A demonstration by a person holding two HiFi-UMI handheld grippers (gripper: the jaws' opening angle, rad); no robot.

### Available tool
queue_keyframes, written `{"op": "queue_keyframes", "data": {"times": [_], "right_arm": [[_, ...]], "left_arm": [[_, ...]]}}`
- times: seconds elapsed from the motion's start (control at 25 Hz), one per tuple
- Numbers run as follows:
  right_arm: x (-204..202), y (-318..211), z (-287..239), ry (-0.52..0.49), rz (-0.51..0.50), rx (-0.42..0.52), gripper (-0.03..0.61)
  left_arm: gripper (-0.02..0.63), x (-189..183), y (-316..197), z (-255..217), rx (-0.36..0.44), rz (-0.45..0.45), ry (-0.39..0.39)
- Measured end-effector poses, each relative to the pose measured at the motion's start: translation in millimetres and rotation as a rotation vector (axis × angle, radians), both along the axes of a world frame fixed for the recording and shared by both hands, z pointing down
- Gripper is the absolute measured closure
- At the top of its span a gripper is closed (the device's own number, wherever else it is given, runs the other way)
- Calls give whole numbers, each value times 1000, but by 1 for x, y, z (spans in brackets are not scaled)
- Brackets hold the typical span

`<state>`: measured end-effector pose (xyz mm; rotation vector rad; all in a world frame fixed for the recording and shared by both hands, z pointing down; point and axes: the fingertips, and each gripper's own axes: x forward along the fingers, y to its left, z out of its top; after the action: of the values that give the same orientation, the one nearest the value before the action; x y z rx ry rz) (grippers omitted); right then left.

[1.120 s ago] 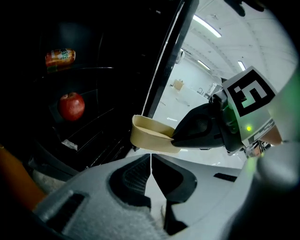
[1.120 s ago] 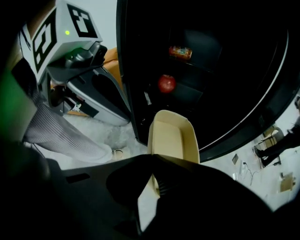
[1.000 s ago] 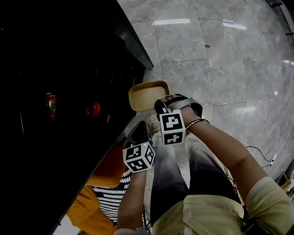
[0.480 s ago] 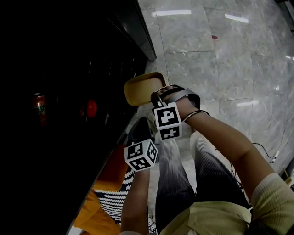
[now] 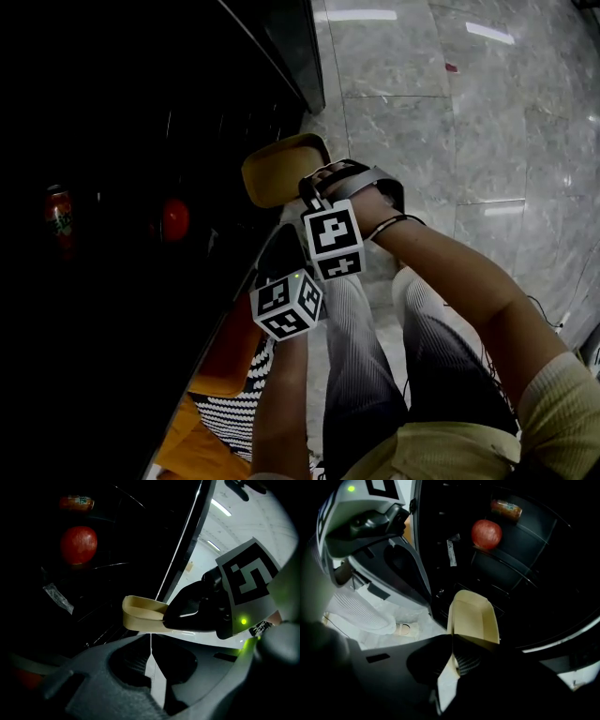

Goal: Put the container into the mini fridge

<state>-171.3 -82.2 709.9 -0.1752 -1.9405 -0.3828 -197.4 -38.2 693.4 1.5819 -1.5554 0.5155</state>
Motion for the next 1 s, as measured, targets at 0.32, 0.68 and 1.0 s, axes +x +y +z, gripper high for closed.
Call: {"op": "queue_keyframes", "data": {"times": [0.32, 0.68, 1.0], "right_arm": [[-22, -11, 19, -10, -39, 34, 545], [-53, -30, 34, -42, -80, 100, 545], [-73, -40, 48, -89, -187, 160, 545]], "left_arm": [[589, -11, -10, 19, 16, -77, 8], [589, -27, -23, 37, 39, -140, 4], [589, -48, -26, 53, 66, -246, 15]]}}
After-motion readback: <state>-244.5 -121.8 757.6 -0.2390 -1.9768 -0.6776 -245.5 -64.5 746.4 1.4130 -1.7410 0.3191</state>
